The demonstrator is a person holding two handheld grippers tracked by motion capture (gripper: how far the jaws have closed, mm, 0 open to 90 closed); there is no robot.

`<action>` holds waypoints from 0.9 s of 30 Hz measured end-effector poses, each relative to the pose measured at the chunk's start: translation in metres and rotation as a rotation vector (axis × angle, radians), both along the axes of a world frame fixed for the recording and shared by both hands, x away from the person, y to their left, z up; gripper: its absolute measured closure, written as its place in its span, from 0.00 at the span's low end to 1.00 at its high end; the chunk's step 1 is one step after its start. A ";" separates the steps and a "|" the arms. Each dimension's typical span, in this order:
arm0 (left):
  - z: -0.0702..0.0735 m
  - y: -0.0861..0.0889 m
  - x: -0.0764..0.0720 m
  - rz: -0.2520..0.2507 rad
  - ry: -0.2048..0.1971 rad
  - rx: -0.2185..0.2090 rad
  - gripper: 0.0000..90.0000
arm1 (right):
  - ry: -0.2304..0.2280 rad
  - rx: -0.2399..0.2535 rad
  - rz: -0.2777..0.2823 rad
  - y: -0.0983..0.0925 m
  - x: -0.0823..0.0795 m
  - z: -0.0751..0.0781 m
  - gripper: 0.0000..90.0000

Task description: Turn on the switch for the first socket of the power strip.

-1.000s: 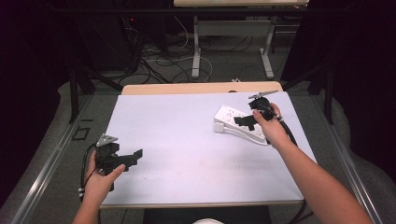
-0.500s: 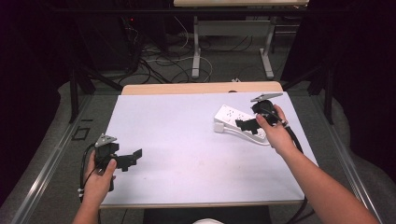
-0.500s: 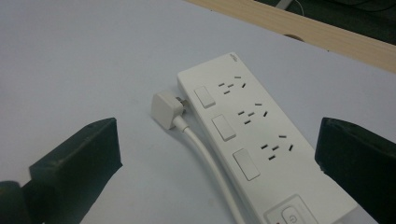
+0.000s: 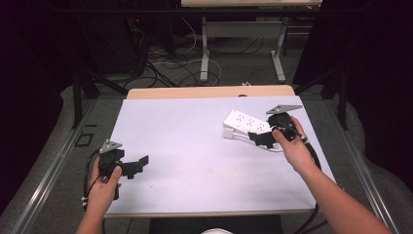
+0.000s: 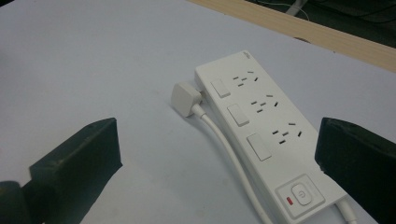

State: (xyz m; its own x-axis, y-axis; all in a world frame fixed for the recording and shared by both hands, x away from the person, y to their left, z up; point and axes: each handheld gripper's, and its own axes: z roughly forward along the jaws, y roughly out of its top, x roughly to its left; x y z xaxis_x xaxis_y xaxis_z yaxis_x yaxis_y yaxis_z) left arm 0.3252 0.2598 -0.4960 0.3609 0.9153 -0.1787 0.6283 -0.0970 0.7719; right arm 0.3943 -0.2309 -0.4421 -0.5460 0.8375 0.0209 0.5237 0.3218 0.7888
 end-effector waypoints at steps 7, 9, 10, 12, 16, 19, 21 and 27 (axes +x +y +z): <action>0.000 0.000 0.000 -0.003 -0.006 -0.006 0.00 | -0.013 -0.004 0.011 -0.005 -0.017 -0.001 0.00; 0.001 0.000 0.000 -0.003 -0.006 -0.007 0.00 | -0.008 0.005 0.016 -0.007 -0.022 -0.001 0.00; 0.001 0.000 0.000 -0.002 -0.006 -0.008 0.00 | -0.007 0.009 0.014 -0.008 -0.025 -0.001 0.00; 0.002 0.000 -0.001 -0.008 0.002 -0.003 0.00 | -0.009 0.003 0.021 -0.010 -0.030 -0.002 0.00; 0.002 -0.002 -0.001 -0.006 -0.001 -0.014 0.00 | -0.018 0.018 0.015 -0.013 -0.039 -0.004 0.00; 0.001 -0.002 -0.001 -0.009 -0.007 -0.008 0.00 | -0.017 0.029 0.013 -0.016 -0.045 -0.009 0.01; 0.001 -0.002 -0.001 -0.009 -0.008 -0.010 0.00 | -0.009 0.033 0.012 -0.018 -0.048 -0.012 0.01; 0.002 -0.002 -0.001 -0.011 -0.010 -0.012 0.00 | -0.002 0.046 0.000 -0.024 -0.056 -0.022 0.01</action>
